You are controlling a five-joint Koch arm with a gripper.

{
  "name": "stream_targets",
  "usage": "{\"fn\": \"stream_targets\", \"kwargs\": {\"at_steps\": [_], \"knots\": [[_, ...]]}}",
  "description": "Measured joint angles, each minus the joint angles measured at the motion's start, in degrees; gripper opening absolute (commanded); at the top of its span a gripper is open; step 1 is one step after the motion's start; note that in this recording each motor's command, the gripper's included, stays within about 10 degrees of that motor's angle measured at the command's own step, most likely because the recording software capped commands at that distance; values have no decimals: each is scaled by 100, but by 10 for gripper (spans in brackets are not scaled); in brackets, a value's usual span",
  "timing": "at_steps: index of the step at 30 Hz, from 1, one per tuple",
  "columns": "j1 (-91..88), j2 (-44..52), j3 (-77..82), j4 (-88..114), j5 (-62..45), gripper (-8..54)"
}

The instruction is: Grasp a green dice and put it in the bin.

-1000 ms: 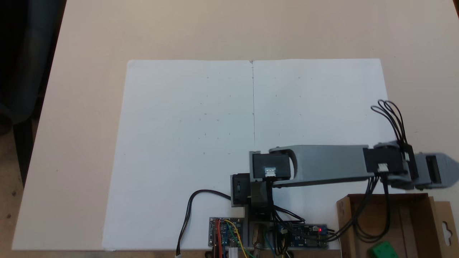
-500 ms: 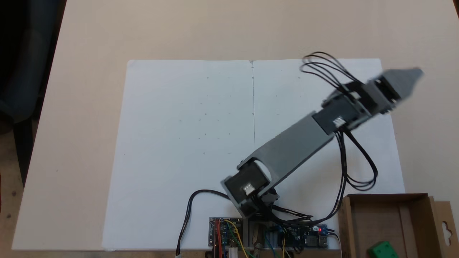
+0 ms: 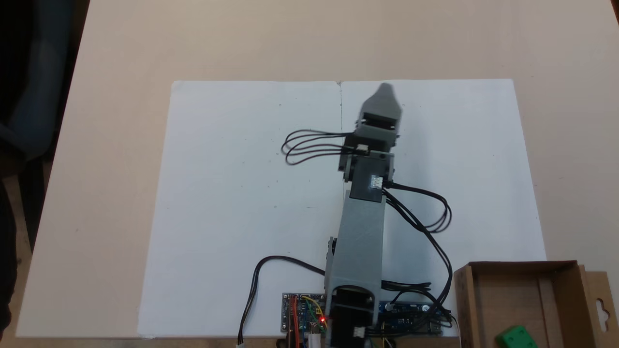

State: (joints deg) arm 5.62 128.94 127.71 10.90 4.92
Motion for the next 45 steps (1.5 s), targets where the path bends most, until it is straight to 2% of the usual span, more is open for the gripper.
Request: {"fn": "stream_targets", "kwargs": {"at_steps": [4,29,45], "knots": [[-501,26,940,-861,0,435],[-519,26,4544,-5555,-26,435],[-519,35,4737,-7400,-44,437]]}}
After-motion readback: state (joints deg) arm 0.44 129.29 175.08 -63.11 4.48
